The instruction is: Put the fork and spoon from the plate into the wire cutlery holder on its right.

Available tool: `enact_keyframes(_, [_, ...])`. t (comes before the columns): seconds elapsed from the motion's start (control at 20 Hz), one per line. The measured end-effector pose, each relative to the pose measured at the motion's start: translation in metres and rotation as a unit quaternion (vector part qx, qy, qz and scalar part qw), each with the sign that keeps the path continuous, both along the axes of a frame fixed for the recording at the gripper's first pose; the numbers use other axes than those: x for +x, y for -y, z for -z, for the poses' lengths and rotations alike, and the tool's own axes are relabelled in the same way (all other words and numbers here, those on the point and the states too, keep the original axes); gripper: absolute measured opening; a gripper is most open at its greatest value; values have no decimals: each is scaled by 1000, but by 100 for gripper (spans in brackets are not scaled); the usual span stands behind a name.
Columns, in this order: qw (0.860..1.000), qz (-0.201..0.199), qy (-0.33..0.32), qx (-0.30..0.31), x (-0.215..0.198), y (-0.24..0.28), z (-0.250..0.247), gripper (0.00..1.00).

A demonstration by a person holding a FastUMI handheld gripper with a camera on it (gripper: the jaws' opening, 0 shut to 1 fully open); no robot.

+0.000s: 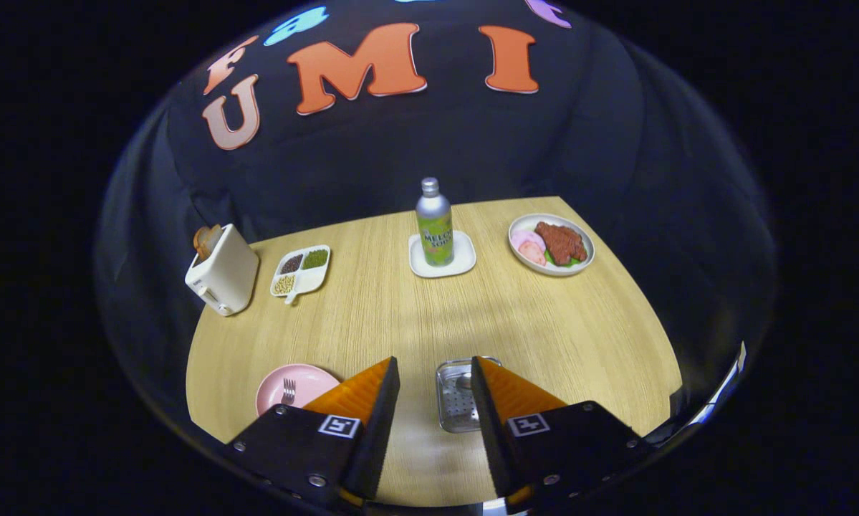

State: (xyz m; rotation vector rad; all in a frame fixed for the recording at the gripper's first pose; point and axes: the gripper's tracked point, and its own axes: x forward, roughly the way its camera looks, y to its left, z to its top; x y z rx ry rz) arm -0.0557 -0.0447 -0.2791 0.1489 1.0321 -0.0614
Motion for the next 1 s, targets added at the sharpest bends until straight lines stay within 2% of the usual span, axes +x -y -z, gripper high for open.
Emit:
enact_keyframes(0.2, [995,15,93,-36,27,-2,-26,90])
enact_keyframes(0.3, [988,17,144,-57,40,-4,-44,94])
enact_keyframes(0.55, [973,1,219,-73,55,-34,-74,94])
enact_keyframes(1.0, [976,-33,215,-31,48,-124,-67,95])
